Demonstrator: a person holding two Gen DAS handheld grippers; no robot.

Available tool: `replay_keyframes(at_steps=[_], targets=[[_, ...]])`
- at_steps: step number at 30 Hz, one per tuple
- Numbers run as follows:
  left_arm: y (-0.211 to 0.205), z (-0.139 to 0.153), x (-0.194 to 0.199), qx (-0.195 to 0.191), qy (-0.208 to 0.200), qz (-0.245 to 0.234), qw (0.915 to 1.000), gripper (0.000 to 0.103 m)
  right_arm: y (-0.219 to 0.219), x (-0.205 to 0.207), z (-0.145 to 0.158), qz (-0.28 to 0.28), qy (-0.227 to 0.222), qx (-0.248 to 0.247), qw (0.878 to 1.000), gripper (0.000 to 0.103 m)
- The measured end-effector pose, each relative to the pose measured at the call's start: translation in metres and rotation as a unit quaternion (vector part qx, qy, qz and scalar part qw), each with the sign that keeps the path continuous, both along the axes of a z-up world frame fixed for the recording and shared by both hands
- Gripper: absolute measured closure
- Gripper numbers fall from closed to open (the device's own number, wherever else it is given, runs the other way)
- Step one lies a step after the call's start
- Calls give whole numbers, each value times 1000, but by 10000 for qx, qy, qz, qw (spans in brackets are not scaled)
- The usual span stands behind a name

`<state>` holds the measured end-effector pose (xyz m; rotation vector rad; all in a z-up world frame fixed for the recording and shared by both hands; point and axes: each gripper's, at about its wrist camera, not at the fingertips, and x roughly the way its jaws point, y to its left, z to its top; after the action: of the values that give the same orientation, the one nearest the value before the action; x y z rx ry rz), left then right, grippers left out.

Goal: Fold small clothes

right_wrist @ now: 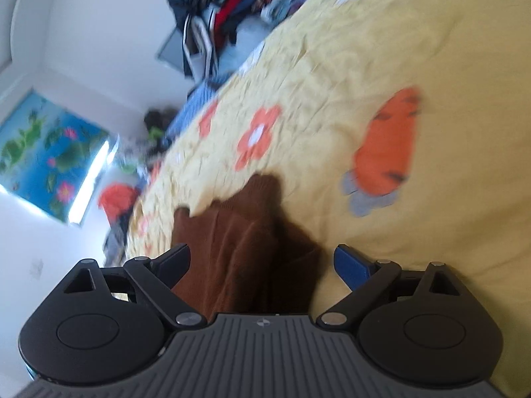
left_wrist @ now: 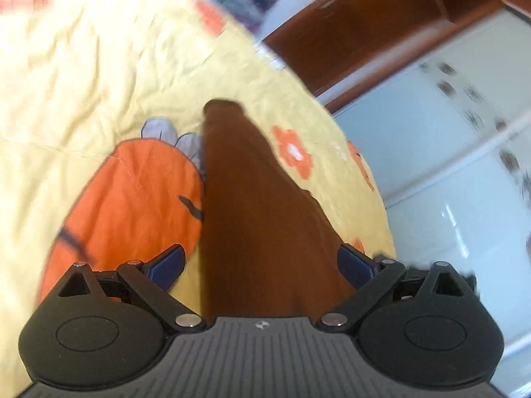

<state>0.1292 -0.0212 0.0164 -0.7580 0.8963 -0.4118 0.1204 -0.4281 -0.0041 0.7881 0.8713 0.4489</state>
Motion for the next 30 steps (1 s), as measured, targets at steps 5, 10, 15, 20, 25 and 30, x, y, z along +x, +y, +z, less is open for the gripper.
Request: replay_keyframes(at_steps=[5, 10, 15, 20, 25, 30], targets=[[-17, -9, 45, -53, -86, -232, 9997, 21, 21, 12, 1, 230, 10, -351, 9991, 56], [-30, 4, 58, 917, -312, -491, 9941, 91, 30, 5, -5, 249, -5, -529, 9983, 75], [-13, 43, 56, 1519, -1226, -479, 9796, 92, 47, 13, 7, 255, -329, -273, 9988, 77], [13, 38, 68, 2260, -1127, -86, 9675, 88, 83, 36, 5, 282, -580, 69, 9979, 75], [25, 42, -23, 2960, -2011, -27, 9338, 58, 80, 26, -1, -43, -251, 20, 9997, 43], [-4, 25, -147, 4175, -3386, -476, 8419, 4, 60, -41, 46, 302, -697, -15, 9971, 31]])
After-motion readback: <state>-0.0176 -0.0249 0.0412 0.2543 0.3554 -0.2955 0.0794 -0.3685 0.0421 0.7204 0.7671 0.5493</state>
